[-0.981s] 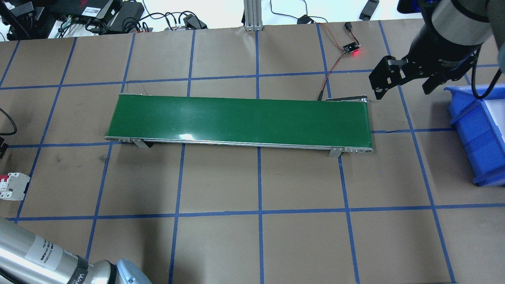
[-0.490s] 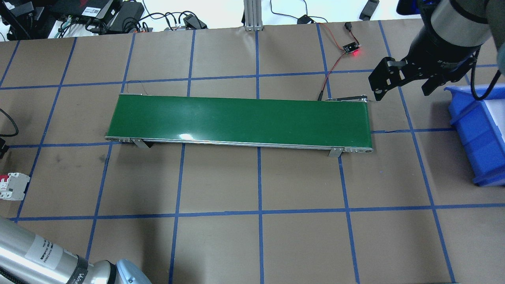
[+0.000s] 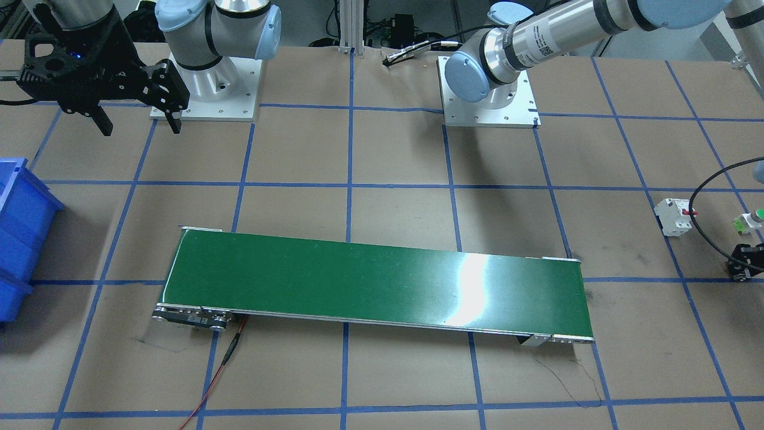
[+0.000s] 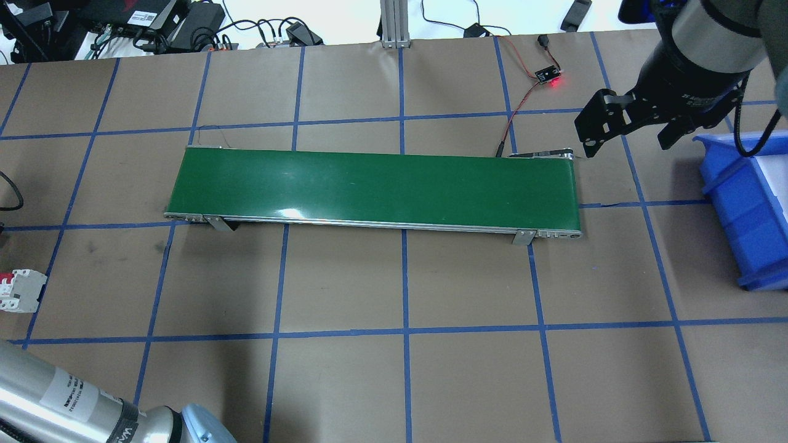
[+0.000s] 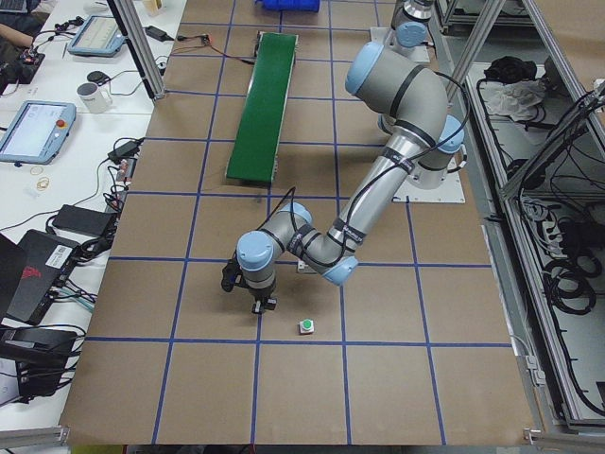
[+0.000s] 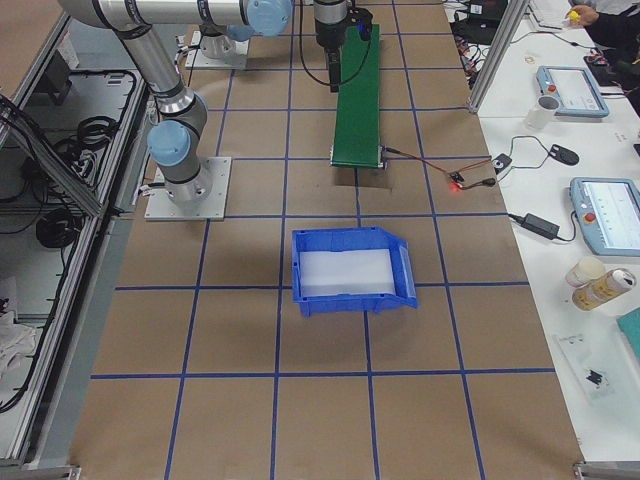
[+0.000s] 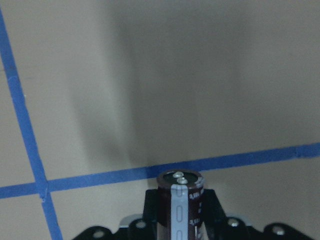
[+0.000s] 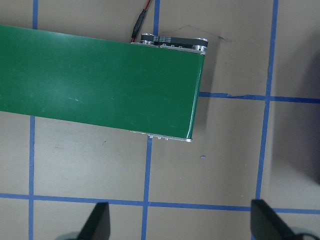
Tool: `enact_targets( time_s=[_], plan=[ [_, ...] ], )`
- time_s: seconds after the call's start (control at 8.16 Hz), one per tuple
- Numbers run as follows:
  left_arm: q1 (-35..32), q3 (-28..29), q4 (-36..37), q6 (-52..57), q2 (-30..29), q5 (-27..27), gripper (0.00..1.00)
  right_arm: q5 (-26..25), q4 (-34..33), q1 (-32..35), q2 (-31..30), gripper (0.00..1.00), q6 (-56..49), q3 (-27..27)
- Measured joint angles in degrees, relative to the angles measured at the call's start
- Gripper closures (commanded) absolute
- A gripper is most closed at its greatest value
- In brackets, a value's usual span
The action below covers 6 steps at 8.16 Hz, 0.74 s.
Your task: Move capacitor from left to right
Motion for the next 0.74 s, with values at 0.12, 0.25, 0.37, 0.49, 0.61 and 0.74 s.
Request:
enact_targets(
  time_s=[0.12, 0.25, 0.37, 0.49, 0.61, 0.74],
  plan=[
    [-0.2, 0.1, -2.6, -1.1, 2.2, 0.0, 1.0, 0.0, 0.0, 0.0, 0.0, 0.0, 0.1, 0.0],
    [-1.0, 0.0, -7.7, -3.9, 6.1, -0.1, 1.0, 0.1, -0.1, 0.0, 0.0, 0.0, 0.1, 0.0],
    [-3.3, 0.0, -13.0, -7.7, 10.5, 0.1, 1.0, 0.1, -0.1, 0.0, 0.0, 0.0, 0.1, 0.0],
    [-7.1, -0.2, -16.6, -11.8, 14.4, 0.7, 1.0, 0.2, -0.1, 0.0, 0.0, 0.0, 0.1, 0.0],
    [-11.5, -0.3, -18.7, -15.7, 17.1, 1.9, 1.0, 0.2, 0.0, 0.1, 0.0, 0.0, 0.1, 0.0],
    [-15.8, -0.5, -20.3, -19.9, 18.8, 2.7, 1.0, 0.2, 0.0, 0.1, 0.0, 0.0, 0.2, 0.0]
  ],
)
